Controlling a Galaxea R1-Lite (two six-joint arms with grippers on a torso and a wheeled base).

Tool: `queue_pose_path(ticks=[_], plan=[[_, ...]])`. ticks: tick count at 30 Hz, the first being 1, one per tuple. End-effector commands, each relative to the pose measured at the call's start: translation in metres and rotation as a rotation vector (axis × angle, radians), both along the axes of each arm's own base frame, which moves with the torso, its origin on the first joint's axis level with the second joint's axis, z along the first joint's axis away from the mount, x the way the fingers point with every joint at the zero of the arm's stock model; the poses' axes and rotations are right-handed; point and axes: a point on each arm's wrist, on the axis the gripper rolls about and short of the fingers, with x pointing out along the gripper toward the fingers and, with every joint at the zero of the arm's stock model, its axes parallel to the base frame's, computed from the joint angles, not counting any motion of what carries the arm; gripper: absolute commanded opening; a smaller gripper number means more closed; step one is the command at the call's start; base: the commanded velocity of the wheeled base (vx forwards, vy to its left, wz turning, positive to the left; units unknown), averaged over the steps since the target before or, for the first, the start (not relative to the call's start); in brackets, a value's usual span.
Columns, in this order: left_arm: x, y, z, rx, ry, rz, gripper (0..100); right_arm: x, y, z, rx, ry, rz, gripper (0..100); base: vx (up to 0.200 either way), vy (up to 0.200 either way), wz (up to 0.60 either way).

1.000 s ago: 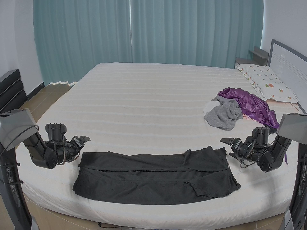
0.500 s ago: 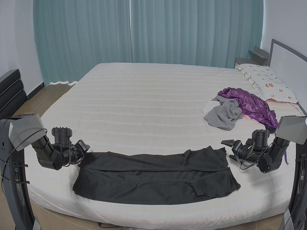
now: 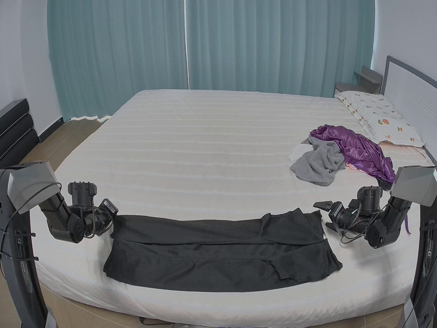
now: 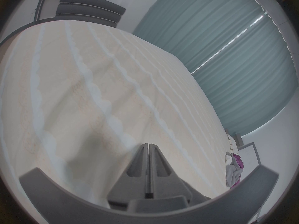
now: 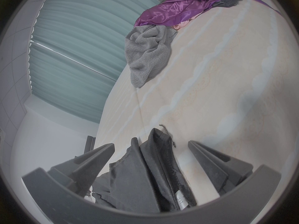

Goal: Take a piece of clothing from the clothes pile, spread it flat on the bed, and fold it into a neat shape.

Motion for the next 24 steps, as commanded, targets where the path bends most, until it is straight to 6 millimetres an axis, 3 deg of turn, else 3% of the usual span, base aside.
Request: queue_pose_path(ticks=[1,17,24], plan=[[-0.001,0.004,0.006,0.000,-0.013,0.014,0,0.000,0.001,-0.001,0.000,0.005,0.002,100,0.000,0.000,0.00],[-0.001,0.003,0.003,-0.001,-0.006,0.011,0,0.017,-0.001,0.000,-0.038,-0.019,-0.056,100,0.000,0.000,0.00],[-0.001,0.003,0.003,-0.002,-0.006,0.010,0,0.022,0.013,-0.009,-0.042,0.002,-0.019,100,0.000,0.000,0.00]])
